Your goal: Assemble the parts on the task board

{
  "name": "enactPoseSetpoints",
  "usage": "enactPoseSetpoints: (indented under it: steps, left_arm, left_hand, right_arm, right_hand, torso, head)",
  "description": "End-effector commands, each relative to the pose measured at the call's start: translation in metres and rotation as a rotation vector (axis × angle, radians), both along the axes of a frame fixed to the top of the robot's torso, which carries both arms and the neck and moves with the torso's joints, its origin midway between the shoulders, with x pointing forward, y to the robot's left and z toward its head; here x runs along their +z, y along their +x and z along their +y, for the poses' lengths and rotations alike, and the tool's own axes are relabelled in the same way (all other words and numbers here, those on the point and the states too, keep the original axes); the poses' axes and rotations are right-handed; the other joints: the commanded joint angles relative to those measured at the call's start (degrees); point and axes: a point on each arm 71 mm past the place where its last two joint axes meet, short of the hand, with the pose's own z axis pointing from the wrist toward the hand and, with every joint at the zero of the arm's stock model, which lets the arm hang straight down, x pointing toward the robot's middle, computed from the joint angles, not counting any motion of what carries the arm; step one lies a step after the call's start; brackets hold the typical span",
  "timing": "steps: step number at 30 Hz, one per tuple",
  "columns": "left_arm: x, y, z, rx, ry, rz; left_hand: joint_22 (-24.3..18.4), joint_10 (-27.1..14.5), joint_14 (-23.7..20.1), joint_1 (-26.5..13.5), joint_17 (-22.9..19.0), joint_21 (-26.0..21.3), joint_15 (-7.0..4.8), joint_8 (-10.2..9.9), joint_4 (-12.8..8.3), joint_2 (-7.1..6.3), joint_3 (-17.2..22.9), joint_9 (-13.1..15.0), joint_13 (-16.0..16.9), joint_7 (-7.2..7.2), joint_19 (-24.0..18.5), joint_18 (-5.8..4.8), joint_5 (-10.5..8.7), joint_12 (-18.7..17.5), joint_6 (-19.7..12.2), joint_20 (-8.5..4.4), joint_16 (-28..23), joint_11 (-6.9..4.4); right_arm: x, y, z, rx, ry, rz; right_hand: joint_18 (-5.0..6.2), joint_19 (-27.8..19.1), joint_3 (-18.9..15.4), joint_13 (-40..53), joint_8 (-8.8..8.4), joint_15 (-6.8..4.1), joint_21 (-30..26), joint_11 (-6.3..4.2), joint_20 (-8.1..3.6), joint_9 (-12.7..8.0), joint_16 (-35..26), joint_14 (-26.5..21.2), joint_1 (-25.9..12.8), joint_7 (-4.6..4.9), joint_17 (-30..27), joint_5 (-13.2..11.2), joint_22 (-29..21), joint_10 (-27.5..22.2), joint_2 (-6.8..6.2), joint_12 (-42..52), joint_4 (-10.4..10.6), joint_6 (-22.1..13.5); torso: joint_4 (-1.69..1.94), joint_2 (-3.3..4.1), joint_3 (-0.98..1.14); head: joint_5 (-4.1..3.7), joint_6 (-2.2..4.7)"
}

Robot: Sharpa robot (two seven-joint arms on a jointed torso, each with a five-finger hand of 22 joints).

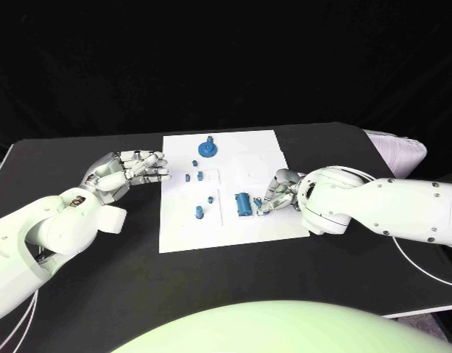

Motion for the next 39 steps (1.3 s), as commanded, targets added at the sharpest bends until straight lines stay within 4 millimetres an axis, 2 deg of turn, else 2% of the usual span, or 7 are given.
enactPoseSetpoints:
  steps: [1,10,20,25,31,39]
  left_arm:
    - [0.0009,-0.0005,-0.0021,-0.013,-0.008,-0.005]
    - [0.0008,-0.0004,-0.0022,-0.014,-0.009,-0.004]
    - [0.0008,-0.0005,-0.0019,-0.015,-0.008,-0.004]
    - [0.0008,-0.0006,-0.0014,-0.014,-0.007,-0.003]
    - [0.0008,-0.0006,-0.001,-0.014,-0.006,-0.003]
    - [0.0008,-0.0007,-0.0007,-0.014,-0.006,-0.003]
  left_hand:
    - [0.0,-0.1,0.2,-0.3,0.1,-0.4,0.19,-0.2,0.1,0.18,-0.1,0.0,-0.1,0.34,0.4,0.82,0.2,-0.3,-0.1,-0.18,-0.2,0.29]
    - [0.0,-0.1,0.2,-0.4,0.1,-0.4,0.2,-0.2,0.1,0.25,-0.2,-0.1,-0.1,0.36,0.4,0.82,0.2,-0.4,-0.1,-0.17,-0.3,0.3]
    - [0.0,-0.1,0.2,-0.4,0.1,-0.4,0.2,-0.2,0.1,0.25,-0.2,-0.1,-0.1,0.36,0.4,0.82,0.2,-0.4,-0.1,-0.17,-0.3,0.3]
    - [0.0,-0.1,0.2,-0.5,0.1,-0.4,0.21,-0.3,0.1,0.29,-0.2,-0.1,0.0,0.36,0.4,0.82,0.2,-0.4,-0.1,-0.17,-0.3,0.31]
    - [0.0,-0.1,0.2,-0.5,0.1,-0.4,0.21,-0.3,0.1,0.29,-0.2,-0.1,0.0,0.36,0.4,0.82,0.2,-0.4,-0.1,-0.17,-0.3,0.31]
    - [0.0,-0.1,0.2,-0.5,0.1,-0.4,0.21,-0.3,0.1,0.29,-0.2,-0.1,0.0,0.36,0.4,0.82,0.2,-0.4,-0.1,-0.17,-0.3,0.31]
  right_arm:
    - [0.0011,0.0014,0.002,0.012,-0.023,-0.034]
    - [-0.0013,0.0059,0.0,0.003,-0.032,-0.039]
    - [-0.004,0.0065,0.0003,0.005,-0.039,-0.028]
    - [-0.0055,0.0055,-0.0003,0.016,-0.05,-0.008]
    - [-0.0064,0.0015,0.0035,0.042,-0.048,0.013]
    - [-0.0069,-0.0016,0.0039,0.049,-0.053,0.019]
  right_hand:
    - [-0.33,4.2,-0.2,15.1,-0.13,-0.2,-0.3,-0.4,-0.23,0.0,0.2,6.0,-0.6,-0.05,15.1,-0.4,9.5,6.1,-0.03,0.2,0.3,0.0]
    - [-0.34,4.2,-0.2,15.1,-0.12,-0.22,-0.2,-0.45,-0.24,-0.1,0.2,6.0,-0.8,-0.11,15.1,-0.5,9.5,6.1,0.3,0.2,0.6,0.1]
    - [-0.34,4.2,-0.1,15.1,-0.11,-0.26,-0.2,-0.5,-0.26,-0.1,0.2,6.0,-0.9,-0.17,15.1,-0.5,9.5,6.1,0.7,0.2,0.9,0.2]
    - [-0.34,4.2,-0.1,15.1,-0.13,-0.28,-0.2,-0.51,-0.28,-0.1,0.2,6.0,-1.1,-0.18,15.1,-0.4,9.6,6.1,0.93,0.2,1.2,0.3]
    - [-0.34,4.2,-0.1,15.1,-0.13,-0.28,-0.2,-0.51,-0.28,-0.1,0.2,6.0,-1.2,-0.18,15.1,-0.4,9.6,6.1,0.97,0.2,1.3,0.3]
    - [-0.35,4.2,-0.3,15.1,-0.12,-0.28,-0.2,-0.51,-0.28,-0.1,0.2,6.0,-1.6,-0.19,15.1,-0.4,9.6,6.1,1.06,0.2,1.7,0.4]
  torso:
    - [-0.02,0.0,-0.01]
    - [0.05,-0.05,-0.08]
    - [0.02,0.0,-0.04]
    - [-0.01,-0.04,-0.1]
    - [-0.05,-0.04,-0.01]
    - [-0.03,-0.02,-0.07]
  head:
    - [0.08,0.01]
    - [0.05,0.01]
    - [0.1,0.01]
    - [0.14,0.01]
    - [0.22,0.01]
    - [0.19,0.01]
